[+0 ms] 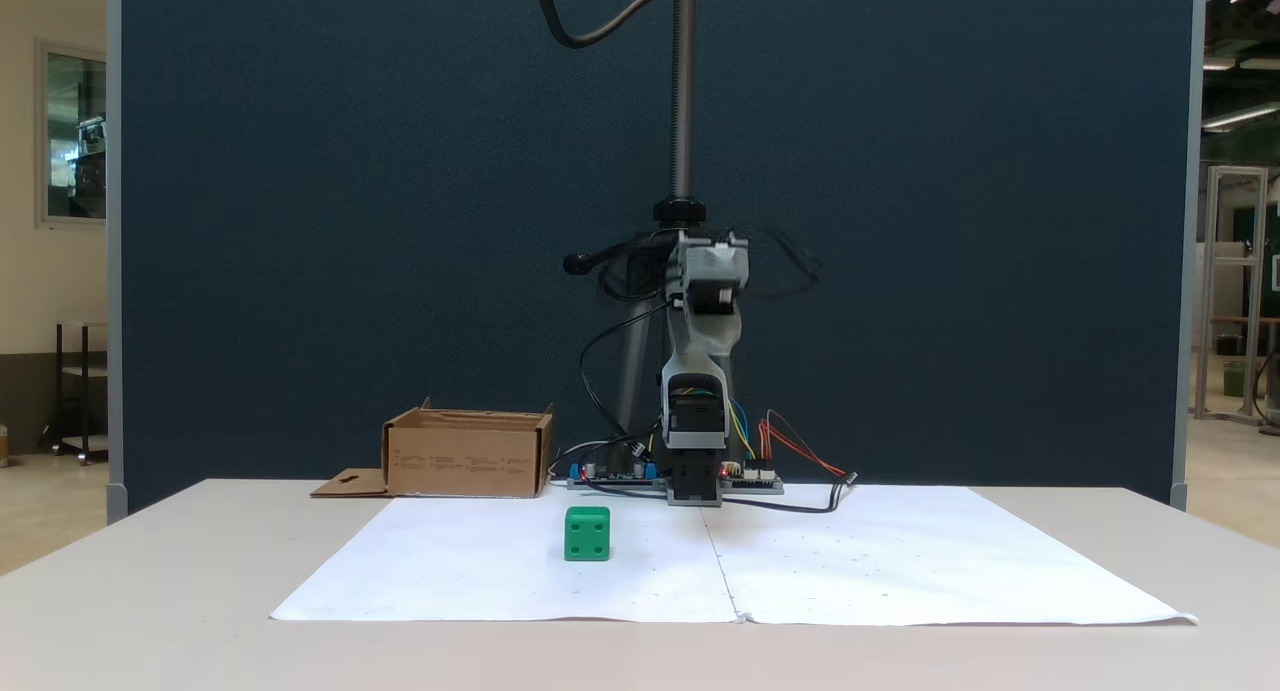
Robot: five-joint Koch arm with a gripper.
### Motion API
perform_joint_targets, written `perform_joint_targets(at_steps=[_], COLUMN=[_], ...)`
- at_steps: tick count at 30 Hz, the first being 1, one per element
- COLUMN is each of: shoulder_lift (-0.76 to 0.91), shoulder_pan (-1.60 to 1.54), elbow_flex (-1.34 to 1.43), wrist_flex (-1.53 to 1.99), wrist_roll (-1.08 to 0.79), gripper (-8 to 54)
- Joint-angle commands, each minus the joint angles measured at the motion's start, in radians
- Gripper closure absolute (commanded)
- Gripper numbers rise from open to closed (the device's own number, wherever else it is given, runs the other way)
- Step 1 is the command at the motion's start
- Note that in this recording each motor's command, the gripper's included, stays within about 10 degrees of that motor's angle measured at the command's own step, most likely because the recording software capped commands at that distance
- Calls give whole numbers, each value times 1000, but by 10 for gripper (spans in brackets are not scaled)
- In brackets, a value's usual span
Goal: Grasp a green dice and put it in the bin.
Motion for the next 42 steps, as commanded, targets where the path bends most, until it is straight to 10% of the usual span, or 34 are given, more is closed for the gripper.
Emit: perform_joint_targets(at_steps=[1,18,42], shoulder_lift=[97,-316,-471], shoulder_pan=[-34,-12,126], elbow_flex=[-91,-474,-641], wrist_flex=[156,1050,1190], wrist_roll=[-54,-77,-236], gripper=[4,-15,-16])
